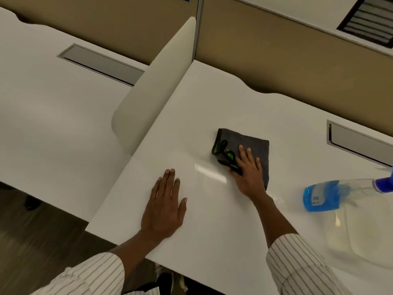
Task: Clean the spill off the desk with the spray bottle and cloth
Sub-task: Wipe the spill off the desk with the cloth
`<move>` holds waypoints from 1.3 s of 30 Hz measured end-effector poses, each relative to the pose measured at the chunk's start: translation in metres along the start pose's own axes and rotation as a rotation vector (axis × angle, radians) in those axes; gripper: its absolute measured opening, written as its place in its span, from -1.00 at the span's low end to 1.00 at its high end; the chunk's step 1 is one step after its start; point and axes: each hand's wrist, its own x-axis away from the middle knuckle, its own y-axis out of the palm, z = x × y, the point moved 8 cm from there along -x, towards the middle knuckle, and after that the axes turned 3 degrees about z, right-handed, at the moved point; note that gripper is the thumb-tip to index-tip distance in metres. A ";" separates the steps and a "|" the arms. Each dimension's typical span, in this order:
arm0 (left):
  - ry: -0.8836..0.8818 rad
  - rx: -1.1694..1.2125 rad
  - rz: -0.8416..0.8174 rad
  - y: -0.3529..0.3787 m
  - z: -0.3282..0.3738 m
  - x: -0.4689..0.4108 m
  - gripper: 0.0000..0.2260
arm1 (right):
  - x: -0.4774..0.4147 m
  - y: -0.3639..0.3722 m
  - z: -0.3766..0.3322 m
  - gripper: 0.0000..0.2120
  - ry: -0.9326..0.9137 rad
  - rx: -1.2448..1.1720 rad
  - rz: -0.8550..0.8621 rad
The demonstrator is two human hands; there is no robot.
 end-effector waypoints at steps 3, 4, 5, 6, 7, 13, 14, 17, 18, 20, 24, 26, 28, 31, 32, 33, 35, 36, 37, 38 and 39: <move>0.002 0.003 0.001 -0.001 0.000 -0.001 -0.43 | 0.009 -0.012 0.036 -0.46 0.104 -0.018 0.061; 0.003 0.006 0.001 -0.001 0.000 -0.001 -0.43 | 0.016 -0.014 0.048 -0.45 0.138 -0.011 0.075; 0.001 0.010 0.002 -0.001 0.000 -0.001 -0.43 | 0.026 -0.015 0.058 -0.44 0.169 0.000 0.086; -0.001 0.013 0.002 -0.001 0.000 -0.001 -0.43 | 0.036 -0.016 0.065 -0.44 0.196 0.012 0.093; -0.001 0.015 -0.001 0.000 0.000 -0.001 -0.43 | 0.048 -0.015 0.069 -0.44 0.214 0.026 0.094; -0.002 -0.003 -0.001 -0.001 0.001 0.000 -0.43 | 0.120 0.003 0.041 -0.41 0.232 0.096 0.123; 0.001 -0.006 0.000 -0.001 0.002 0.000 -0.42 | 0.130 0.007 0.032 -0.42 0.237 0.109 0.135; 0.012 -0.013 0.003 0.000 0.003 0.000 -0.42 | 0.146 0.021 -0.006 -0.37 0.189 0.144 0.141; 0.011 -0.011 0.005 0.000 0.004 0.000 -0.42 | 0.148 0.027 -0.019 -0.34 0.156 0.152 0.130; 0.008 -0.007 0.010 0.001 0.003 0.000 -0.43 | 0.145 0.037 -0.043 -0.29 0.102 0.165 0.102; 0.003 -0.013 0.007 0.002 0.001 -0.001 -0.42 | 0.116 0.045 -0.072 -0.30 0.010 0.120 0.069; 0.011 -0.019 0.013 0.002 0.001 -0.001 -0.42 | 0.097 0.043 -0.079 -0.28 -0.059 0.100 0.051; 0.019 -0.025 0.022 0.001 0.002 0.000 -0.41 | 0.078 0.039 -0.080 -0.27 -0.133 0.106 0.025; 0.014 -0.023 0.030 0.000 0.002 0.000 -0.42 | 0.048 0.029 -0.069 -0.27 -0.167 0.124 0.010; 0.012 -0.021 0.031 0.000 0.002 0.000 -0.43 | 0.037 0.025 -0.062 -0.27 -0.153 0.121 0.019; 0.011 -0.019 0.032 0.000 0.001 0.000 -0.43 | 0.026 0.021 -0.054 -0.28 -0.128 0.112 0.030; 0.008 -0.007 0.029 -0.001 0.001 0.000 -0.43 | 0.009 0.013 -0.035 -0.31 -0.057 0.095 0.056; 0.006 0.001 0.030 -0.001 0.001 0.000 -0.43 | 0.003 0.010 -0.025 -0.34 -0.021 0.093 0.066; 0.006 0.007 0.033 -0.001 0.000 0.000 -0.43 | -0.002 0.007 -0.016 -0.36 0.014 0.094 0.073; 0.008 0.009 0.036 0.000 0.001 0.001 -0.43 | -0.004 0.004 -0.006 -0.38 0.046 0.096 0.078; 0.009 0.009 0.038 0.000 0.001 0.001 -0.43 | -0.004 0.002 0.003 -0.39 0.075 0.100 0.085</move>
